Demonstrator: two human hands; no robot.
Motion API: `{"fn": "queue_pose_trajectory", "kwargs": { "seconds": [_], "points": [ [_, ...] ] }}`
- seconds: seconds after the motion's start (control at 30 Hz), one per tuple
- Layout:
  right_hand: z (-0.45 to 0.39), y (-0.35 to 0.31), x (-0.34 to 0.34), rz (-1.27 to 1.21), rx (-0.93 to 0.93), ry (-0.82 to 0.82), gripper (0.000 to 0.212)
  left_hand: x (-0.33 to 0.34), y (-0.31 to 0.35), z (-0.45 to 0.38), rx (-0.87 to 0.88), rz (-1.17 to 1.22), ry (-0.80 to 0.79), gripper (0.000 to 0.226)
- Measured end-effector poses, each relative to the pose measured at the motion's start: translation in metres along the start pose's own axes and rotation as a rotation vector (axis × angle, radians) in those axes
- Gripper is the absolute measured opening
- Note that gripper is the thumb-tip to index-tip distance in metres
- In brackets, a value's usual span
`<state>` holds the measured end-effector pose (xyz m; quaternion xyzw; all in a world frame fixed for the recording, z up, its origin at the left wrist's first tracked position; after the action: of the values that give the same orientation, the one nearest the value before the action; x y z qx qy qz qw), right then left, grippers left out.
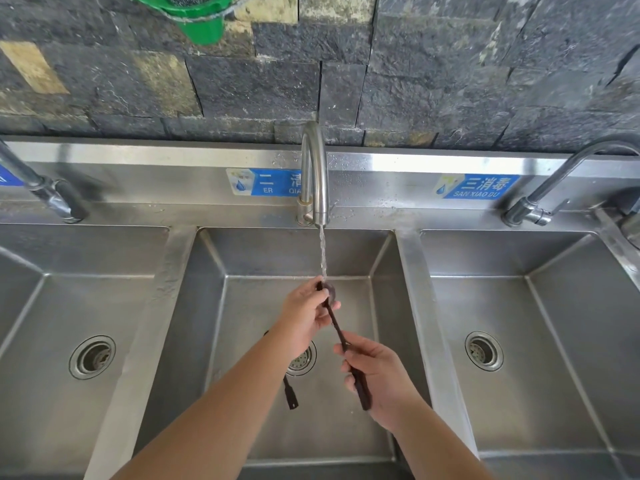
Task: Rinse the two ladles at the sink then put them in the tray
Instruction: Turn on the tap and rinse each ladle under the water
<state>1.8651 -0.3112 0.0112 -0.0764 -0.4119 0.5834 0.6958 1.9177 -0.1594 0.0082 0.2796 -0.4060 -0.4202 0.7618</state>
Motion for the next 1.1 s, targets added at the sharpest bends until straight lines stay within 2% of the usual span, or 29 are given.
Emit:
{"fn": "queue_pose_trajectory", "kwargs": {
  "seconds": [0.03,0.13,0.2,0.27,0.4,0.47,0.63,0.73,0.9,1.1],
  "points": [
    [0.0,-0.002,0.001,0.11,-0.055,0.054,0.032,0.003,0.001,0.001,0.005,0.006,-0.045,0.014],
    [0.002,-0.008,0.004,0.474,-0.216,0.188,0.035,0.007,0.003,0.0,0.041,0.005,-0.09,0.019],
    [0.001,-0.011,0.007,0.552,-0.255,0.227,0.035,0.007,0.007,-0.002,0.052,0.049,-0.074,0.022],
    [-0.001,-0.012,0.013,0.466,-0.238,0.199,0.032,0.007,0.013,-0.005,0.044,0.118,-0.042,0.024],
    [-0.013,-0.016,0.026,0.127,-0.159,0.101,0.028,0.008,0.034,-0.012,0.041,0.275,-0.026,0.029],
    [-0.021,-0.023,0.03,0.066,-0.163,0.089,0.029,0.01,0.048,-0.016,0.052,0.348,-0.02,0.035],
    [-0.042,-0.044,0.05,-0.055,-0.108,0.037,0.023,0.012,0.083,-0.026,0.085,0.374,-0.002,0.03],
    [-0.052,-0.057,0.066,-0.1,-0.069,-0.014,0.024,0.011,0.102,-0.032,0.092,0.372,0.018,0.034],
    [-0.061,-0.076,0.094,-0.102,-0.028,-0.111,0.015,0.0,0.131,-0.04,0.147,0.425,0.079,0.023],
    [-0.068,-0.097,0.117,-0.042,-0.028,-0.175,0.02,-0.006,0.156,-0.043,0.233,0.451,0.036,0.023]
  ]
}}
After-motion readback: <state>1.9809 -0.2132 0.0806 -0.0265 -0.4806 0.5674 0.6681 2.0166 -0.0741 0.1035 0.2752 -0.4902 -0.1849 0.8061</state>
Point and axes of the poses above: each hand's wrist, its own z-axis away from the middle knuckle, its own x-axis out of the palm, y = z × x, the point moved 4 cm from there along -z, towards the middle knuckle, and after that the axes turned 1 degree about -y, right-handed, at the moved point
